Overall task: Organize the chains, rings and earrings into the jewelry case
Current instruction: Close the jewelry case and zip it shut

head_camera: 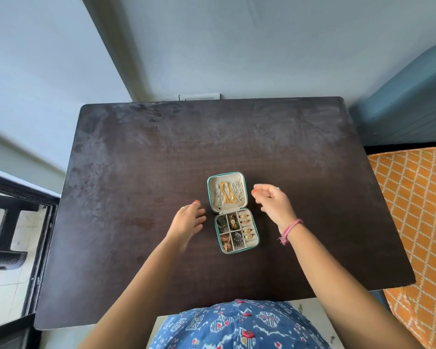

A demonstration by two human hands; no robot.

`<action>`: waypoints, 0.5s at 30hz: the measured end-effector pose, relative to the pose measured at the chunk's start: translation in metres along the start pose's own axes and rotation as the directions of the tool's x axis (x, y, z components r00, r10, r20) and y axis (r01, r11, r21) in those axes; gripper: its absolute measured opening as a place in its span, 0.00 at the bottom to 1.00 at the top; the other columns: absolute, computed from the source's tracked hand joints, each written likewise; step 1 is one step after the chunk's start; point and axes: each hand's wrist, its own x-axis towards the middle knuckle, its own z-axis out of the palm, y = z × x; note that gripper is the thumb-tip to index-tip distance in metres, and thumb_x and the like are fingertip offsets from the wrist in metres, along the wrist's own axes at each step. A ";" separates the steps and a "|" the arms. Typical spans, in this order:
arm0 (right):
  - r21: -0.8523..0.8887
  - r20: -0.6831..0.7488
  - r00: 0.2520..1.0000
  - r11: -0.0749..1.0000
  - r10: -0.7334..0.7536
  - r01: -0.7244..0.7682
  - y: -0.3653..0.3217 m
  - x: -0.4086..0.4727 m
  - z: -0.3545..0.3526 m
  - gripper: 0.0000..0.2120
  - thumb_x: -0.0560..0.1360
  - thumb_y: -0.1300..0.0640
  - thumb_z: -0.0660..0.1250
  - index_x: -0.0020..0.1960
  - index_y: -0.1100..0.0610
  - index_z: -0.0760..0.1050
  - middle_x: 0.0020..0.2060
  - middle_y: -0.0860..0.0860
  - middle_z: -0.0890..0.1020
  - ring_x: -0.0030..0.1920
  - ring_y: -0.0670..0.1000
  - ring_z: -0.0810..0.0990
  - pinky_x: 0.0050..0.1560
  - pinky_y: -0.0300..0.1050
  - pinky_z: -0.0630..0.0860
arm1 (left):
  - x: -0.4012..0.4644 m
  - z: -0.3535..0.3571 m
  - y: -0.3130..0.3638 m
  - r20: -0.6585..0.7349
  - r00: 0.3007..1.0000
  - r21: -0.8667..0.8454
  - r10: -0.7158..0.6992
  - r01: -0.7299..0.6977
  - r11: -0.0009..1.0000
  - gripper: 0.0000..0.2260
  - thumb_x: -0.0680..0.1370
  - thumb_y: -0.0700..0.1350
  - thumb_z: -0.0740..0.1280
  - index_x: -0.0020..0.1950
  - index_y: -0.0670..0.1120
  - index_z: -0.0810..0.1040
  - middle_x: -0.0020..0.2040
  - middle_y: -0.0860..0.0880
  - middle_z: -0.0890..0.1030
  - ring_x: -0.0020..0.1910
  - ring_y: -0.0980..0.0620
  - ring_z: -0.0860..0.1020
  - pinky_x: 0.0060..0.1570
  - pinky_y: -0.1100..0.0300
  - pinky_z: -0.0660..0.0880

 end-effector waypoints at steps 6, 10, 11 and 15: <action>0.328 0.177 0.967 0.916 0.182 -0.232 -0.010 0.008 0.020 0.16 0.82 0.50 0.56 0.66 0.56 0.70 0.58 0.51 0.79 0.55 0.47 0.78 0.52 0.44 0.75 | 0.000 0.025 0.017 0.054 0.998 -0.014 -0.042 0.043 0.999 0.18 0.83 0.51 0.52 0.61 0.43 0.75 0.57 0.44 0.80 0.58 0.46 0.77 0.64 0.51 0.69; 0.375 0.194 0.965 0.896 0.174 -0.237 -0.012 0.008 0.024 0.16 0.82 0.50 0.55 0.64 0.57 0.71 0.58 0.55 0.79 0.55 0.48 0.79 0.48 0.42 0.76 | 0.002 0.026 0.023 0.059 0.998 -0.032 -0.007 0.009 0.999 0.17 0.83 0.51 0.52 0.60 0.43 0.76 0.53 0.44 0.81 0.55 0.48 0.79 0.64 0.52 0.71; 0.382 0.196 0.966 0.894 0.169 -0.234 -0.012 0.009 0.023 0.17 0.82 0.50 0.55 0.66 0.57 0.70 0.61 0.55 0.78 0.58 0.50 0.78 0.52 0.44 0.75 | 0.003 0.025 0.024 0.063 0.998 -0.033 0.004 -0.002 0.999 0.17 0.83 0.51 0.52 0.59 0.44 0.76 0.53 0.44 0.81 0.55 0.48 0.79 0.64 0.52 0.71; 0.405 0.198 0.970 0.889 0.144 -0.214 -0.015 0.005 0.015 0.22 0.81 0.47 0.56 0.71 0.56 0.66 0.64 0.50 0.74 0.63 0.51 0.73 0.63 0.49 0.70 | 0.001 0.021 0.027 0.071 0.995 -0.041 0.063 -0.060 0.997 0.15 0.83 0.51 0.53 0.53 0.47 0.77 0.52 0.46 0.83 0.55 0.49 0.80 0.64 0.52 0.71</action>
